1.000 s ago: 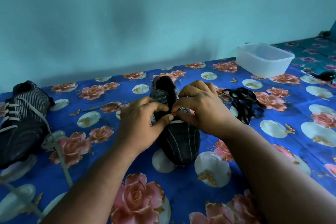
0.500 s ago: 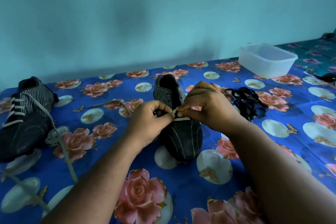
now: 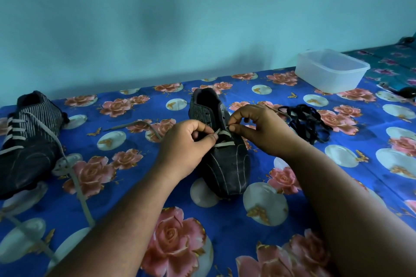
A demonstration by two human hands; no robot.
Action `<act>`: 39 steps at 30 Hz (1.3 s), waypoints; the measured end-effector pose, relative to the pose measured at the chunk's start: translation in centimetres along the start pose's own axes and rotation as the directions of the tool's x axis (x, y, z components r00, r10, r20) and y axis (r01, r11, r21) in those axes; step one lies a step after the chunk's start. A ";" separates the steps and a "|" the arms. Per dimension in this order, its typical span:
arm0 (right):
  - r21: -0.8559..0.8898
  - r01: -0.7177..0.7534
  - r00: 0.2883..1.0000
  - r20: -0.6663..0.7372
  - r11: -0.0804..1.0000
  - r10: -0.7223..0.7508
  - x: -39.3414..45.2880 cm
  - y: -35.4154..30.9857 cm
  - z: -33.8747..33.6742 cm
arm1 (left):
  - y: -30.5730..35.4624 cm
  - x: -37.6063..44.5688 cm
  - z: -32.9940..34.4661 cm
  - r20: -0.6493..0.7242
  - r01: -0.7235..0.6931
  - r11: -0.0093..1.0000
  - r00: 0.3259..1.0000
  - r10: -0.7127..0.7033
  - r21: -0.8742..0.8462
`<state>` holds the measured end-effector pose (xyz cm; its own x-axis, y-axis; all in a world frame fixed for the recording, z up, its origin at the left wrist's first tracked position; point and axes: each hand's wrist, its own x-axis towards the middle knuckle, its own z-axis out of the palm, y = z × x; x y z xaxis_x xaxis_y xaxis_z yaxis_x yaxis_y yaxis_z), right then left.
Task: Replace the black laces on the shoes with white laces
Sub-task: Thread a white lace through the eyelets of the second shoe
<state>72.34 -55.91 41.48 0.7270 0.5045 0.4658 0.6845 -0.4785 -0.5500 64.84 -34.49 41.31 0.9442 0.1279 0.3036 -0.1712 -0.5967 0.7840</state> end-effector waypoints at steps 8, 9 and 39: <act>-0.032 0.037 0.999 -0.002 0.999 -0.037 0.1 0.2 0.1 | 1.0 -0.2 0.0 -0.036 -0.259 0.906 0.957 0.287 0.334; -0.060 0.048 0.999 -0.015 0.997 -0.049 0.1 0.2 0.2 | 1.2 -0.1 0.0 -0.025 -0.259 0.897 0.958 0.287 0.358; -0.107 0.130 0.990 -0.046 0.986 -0.136 0.0 -0.2 0.1 | 9.5 5.9 -2.1 0.537 0.037 0.826 0.743 -0.399 0.562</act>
<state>72.24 -55.73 41.49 0.6291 0.5315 0.5672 0.7752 -0.4826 -0.4075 68.17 -37.71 51.67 0.9212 -0.0925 -0.3780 0.0518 -0.9335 0.3548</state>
